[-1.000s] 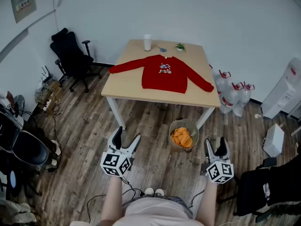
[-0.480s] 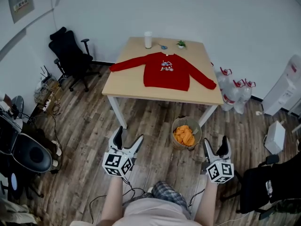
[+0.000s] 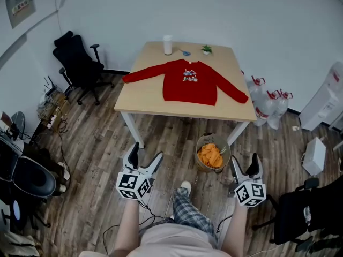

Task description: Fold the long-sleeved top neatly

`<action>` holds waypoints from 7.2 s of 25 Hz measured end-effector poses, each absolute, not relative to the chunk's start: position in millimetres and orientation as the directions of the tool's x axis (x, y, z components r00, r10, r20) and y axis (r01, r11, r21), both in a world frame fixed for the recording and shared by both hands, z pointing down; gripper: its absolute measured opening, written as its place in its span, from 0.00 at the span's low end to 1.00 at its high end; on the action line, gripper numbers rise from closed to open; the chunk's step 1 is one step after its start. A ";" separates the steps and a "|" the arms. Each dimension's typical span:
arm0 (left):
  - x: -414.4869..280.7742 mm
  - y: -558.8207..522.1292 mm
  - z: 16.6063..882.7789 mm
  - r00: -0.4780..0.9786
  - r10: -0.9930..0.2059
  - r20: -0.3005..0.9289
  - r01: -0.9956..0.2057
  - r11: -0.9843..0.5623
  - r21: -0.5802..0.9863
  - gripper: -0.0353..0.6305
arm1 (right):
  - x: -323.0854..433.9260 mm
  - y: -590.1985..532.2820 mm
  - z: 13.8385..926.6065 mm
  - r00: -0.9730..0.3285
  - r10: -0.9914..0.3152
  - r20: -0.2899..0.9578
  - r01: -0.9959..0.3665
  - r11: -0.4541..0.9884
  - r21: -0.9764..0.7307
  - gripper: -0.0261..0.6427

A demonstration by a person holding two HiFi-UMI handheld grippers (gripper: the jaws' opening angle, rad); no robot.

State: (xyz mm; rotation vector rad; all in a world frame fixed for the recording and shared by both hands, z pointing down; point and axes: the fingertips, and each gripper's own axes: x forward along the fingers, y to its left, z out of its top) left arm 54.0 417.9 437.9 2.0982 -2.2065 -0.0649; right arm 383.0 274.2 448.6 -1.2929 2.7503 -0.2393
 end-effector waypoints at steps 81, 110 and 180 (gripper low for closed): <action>-463.3 15.2 564.0 -0.616 -0.672 0.411 -0.679 0.718 0.156 0.66 | -364.3 -146.5 511.3 -0.952 0.019 0.306 -0.043 0.980 -0.194 0.67; -507.4 12.8 674.7 -0.526 -0.495 0.691 -0.579 0.804 0.135 0.35 | -412.6 -150.6 609.2 -0.870 0.033 0.491 -0.081 0.974 -0.210 0.65; -62.0 -348.6 574.1 0.250 -0.852 0.461 -0.966 -0.251 0.061 0.15 | 68.6 -365.7 572.1 -0.476 -0.719 0.506 -0.873 0.454 -0.177 0.63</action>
